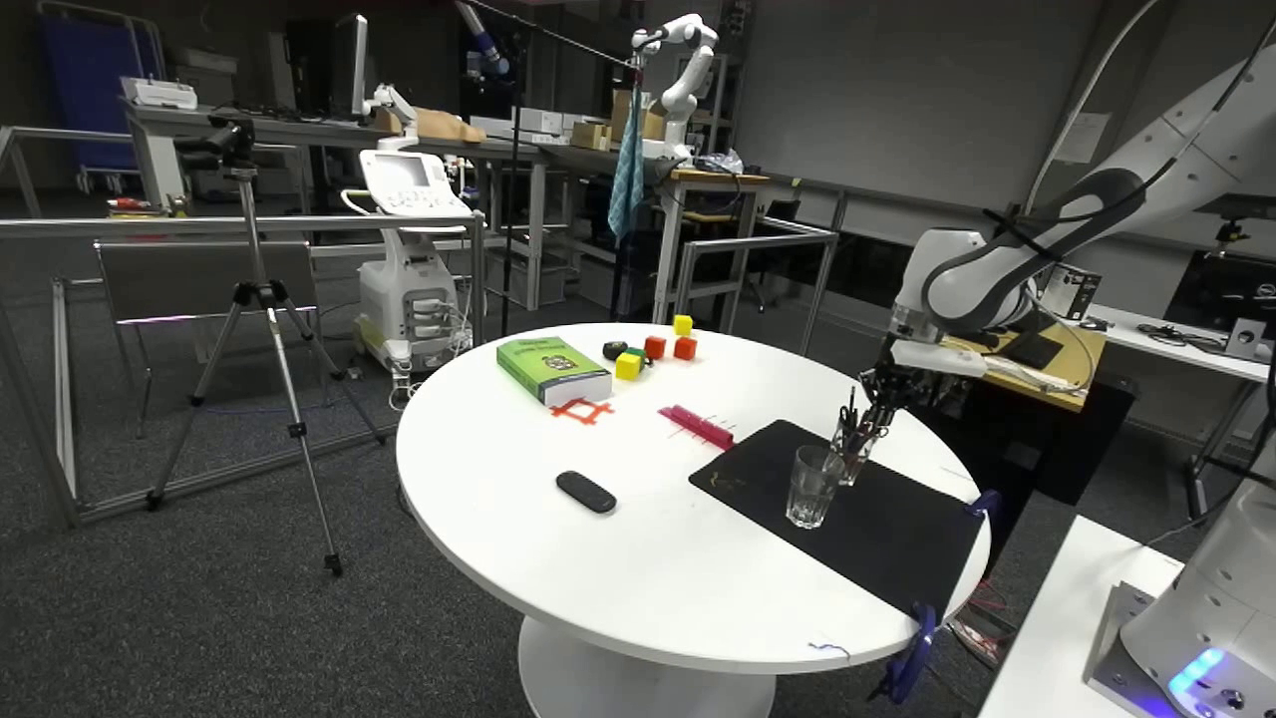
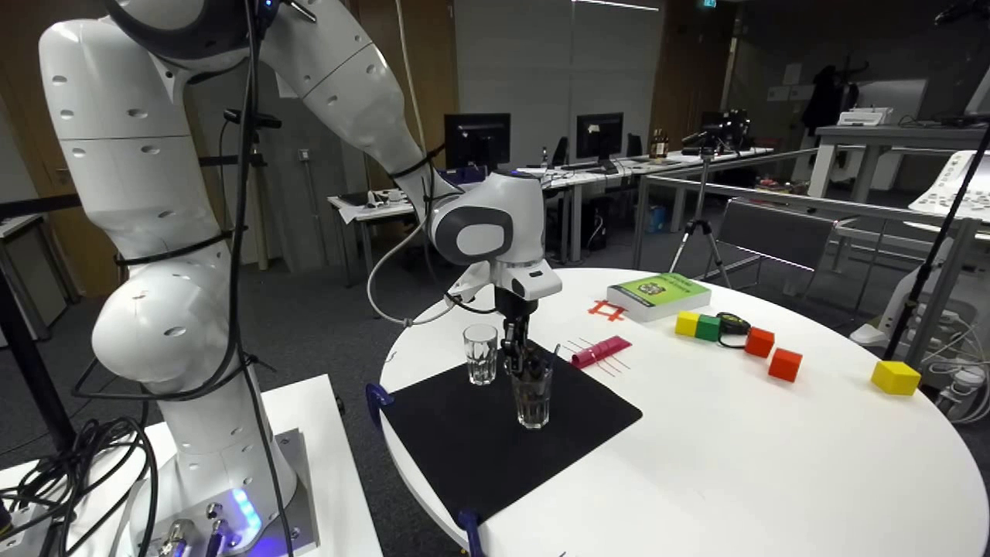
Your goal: Move one scissors from the glass on the right to the glass on the left.
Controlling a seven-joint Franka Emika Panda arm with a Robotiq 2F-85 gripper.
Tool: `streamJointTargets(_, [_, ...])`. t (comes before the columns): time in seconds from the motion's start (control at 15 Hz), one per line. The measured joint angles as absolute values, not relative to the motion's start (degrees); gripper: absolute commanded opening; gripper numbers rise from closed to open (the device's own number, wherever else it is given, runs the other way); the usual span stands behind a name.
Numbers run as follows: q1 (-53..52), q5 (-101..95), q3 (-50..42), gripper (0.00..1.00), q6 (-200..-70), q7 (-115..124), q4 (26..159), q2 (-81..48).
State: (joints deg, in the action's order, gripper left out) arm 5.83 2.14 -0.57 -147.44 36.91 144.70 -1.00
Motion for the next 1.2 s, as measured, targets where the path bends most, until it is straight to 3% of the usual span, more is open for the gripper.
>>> streamJointTargets(1.2, [4.3, 2.5, -0.4, 0.02, -141.6, 36.9, 143.5, 7.9])
